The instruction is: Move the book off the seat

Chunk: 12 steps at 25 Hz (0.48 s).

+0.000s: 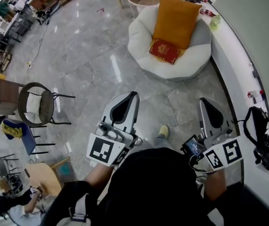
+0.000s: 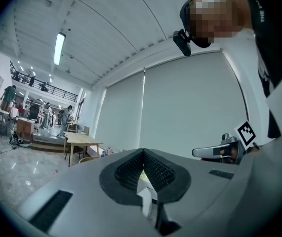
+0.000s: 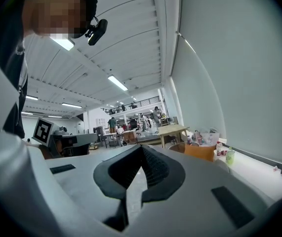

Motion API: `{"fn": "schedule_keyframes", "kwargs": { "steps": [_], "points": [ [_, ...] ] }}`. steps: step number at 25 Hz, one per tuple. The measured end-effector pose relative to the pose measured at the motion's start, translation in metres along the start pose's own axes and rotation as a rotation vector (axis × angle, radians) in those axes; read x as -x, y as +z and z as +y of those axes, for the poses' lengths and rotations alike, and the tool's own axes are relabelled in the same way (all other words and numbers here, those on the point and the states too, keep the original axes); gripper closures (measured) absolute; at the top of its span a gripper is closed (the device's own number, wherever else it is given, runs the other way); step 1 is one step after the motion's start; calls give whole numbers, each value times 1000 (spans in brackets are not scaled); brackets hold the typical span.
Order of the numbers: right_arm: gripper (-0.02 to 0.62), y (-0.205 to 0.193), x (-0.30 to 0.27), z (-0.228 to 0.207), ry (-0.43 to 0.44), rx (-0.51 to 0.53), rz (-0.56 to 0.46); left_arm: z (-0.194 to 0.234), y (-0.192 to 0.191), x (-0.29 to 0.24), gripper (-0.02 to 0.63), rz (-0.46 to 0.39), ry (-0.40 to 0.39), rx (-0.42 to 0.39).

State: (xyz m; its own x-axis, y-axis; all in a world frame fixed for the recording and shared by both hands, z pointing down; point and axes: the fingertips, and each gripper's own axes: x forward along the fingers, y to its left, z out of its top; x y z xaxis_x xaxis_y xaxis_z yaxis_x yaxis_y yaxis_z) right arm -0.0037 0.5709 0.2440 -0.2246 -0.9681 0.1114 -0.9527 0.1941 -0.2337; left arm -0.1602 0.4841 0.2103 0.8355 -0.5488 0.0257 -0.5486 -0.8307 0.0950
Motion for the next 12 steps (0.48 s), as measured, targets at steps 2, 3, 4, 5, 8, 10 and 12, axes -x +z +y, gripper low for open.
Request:
{"fn": "schedule_keyframes", "kwargs": {
  "steps": [2,3,4,5,8,10,12],
  "points": [
    [581,1,-3,-5,3,-3,-1,0,-1,-6,594,1,2,-8],
    [582,1,-4,-7,5,-3,-1,0,-1,-9,594,-2,4,-10],
    [583,2,-5,-9,7,-4,-2,0,1,-11,594,-5,5,-10],
    [583,3,-6,-10,8,-4,-3,-1,2,-14,595,-8,6,-9],
    [583,5,-6,-14,12,-5,-5,-3,3,-18,594,-11,2,-15],
    [582,5,-7,-16,15,-6,-8,-4,0,-20,595,0,0,-18],
    [583,5,-8,-18,14,-10,-13,-4,-2,-22,594,13,-4,-24]
  ]
}}
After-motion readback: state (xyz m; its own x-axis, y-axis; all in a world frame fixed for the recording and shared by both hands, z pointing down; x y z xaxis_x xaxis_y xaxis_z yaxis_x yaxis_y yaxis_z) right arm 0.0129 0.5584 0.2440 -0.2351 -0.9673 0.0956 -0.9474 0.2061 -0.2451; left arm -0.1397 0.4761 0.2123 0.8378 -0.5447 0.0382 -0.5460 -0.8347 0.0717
